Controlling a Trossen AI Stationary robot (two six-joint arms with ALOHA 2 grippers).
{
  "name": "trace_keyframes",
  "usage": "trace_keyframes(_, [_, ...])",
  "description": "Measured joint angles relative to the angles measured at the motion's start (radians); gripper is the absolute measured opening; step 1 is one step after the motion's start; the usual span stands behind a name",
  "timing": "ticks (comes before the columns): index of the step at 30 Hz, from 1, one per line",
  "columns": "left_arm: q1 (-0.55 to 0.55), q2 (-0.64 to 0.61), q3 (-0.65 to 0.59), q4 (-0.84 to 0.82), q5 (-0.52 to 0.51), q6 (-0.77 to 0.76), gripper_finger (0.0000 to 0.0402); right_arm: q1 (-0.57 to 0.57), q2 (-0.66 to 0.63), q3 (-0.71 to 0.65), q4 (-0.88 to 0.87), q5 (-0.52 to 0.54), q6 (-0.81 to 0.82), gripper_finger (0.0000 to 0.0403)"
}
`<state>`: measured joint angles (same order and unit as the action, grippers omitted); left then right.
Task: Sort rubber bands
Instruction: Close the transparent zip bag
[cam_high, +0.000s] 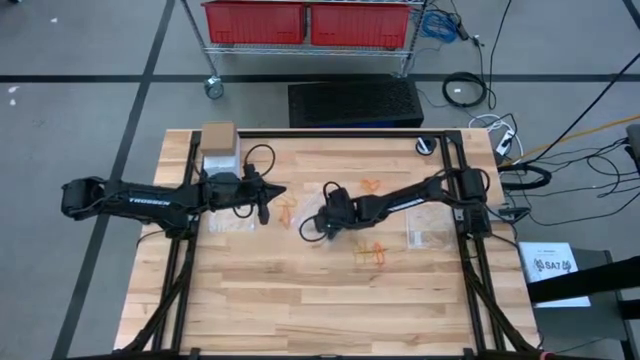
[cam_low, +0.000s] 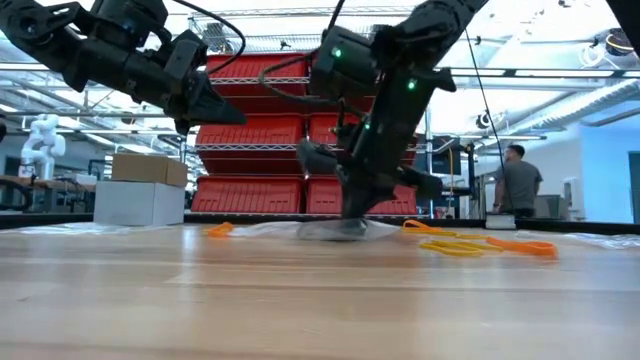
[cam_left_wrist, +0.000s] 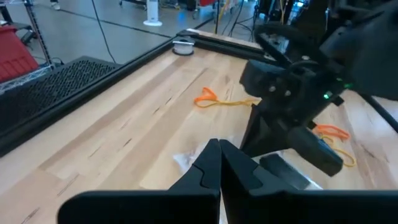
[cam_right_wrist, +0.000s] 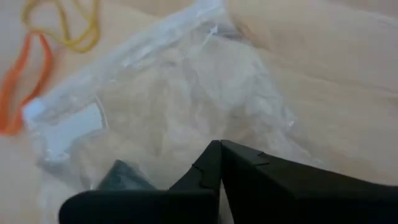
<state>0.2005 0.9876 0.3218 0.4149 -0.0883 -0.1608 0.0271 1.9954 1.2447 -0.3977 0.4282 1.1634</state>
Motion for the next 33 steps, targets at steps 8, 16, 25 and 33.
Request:
trace_keyframes(8, [-0.001, -0.001, 0.0, 0.032, 0.001, -0.004, 0.0002, 0.001, -0.096, 0.001, 0.055, 0.035, -0.455, 0.0])
trace_keyframes(16, [-0.001, -0.015, 0.0, 0.031, -0.008, 0.01, 0.0002, -0.189, -0.13, 0.001, 0.122, -0.39, -0.787, 0.0056])
trace_keyframes(25, [0.002, -0.016, -0.029, 0.078, 0.03, -0.04, 0.0002, -0.373, -0.084, 0.002, 0.141, -0.653, -0.856, 0.0169])
trace_keyframes(33, [0.046, -0.016, -0.158, 0.318, 0.13, -0.14, 0.0002, -0.389, -0.004, 0.002, 0.151, -0.724, -0.851, 0.0187])
